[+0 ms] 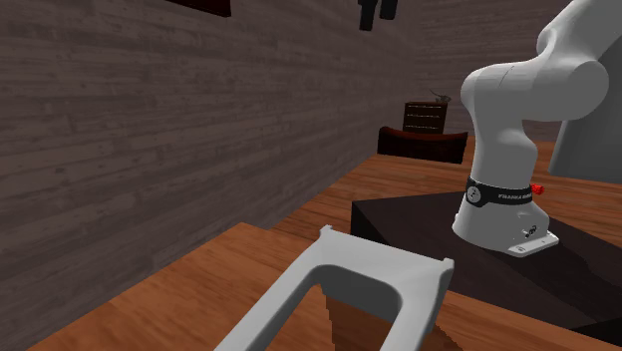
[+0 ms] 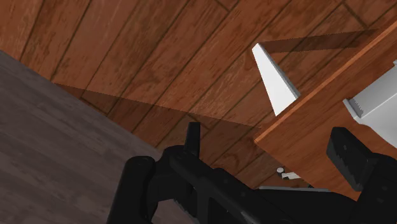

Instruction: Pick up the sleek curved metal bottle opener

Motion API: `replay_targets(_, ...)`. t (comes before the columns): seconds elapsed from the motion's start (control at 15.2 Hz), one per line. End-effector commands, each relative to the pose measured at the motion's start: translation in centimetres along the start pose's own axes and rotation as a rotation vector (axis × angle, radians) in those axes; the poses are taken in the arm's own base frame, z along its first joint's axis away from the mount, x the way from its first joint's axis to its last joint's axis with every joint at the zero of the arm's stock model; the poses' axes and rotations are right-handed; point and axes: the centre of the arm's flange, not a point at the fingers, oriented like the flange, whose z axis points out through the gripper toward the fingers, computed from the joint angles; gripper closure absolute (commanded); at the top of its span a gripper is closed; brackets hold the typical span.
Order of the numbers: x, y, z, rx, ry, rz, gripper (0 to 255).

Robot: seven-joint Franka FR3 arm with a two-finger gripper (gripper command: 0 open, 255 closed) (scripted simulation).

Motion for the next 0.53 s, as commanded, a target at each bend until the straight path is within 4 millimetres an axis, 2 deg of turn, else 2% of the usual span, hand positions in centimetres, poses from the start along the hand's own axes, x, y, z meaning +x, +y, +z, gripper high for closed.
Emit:
replay_targets(0.0,0.0,0.0,0.0,0.0,0.0,0.0,0)
replay_targets(0.46,4.2,-6.9,4.0,0.022,0.0,-0.086,0)
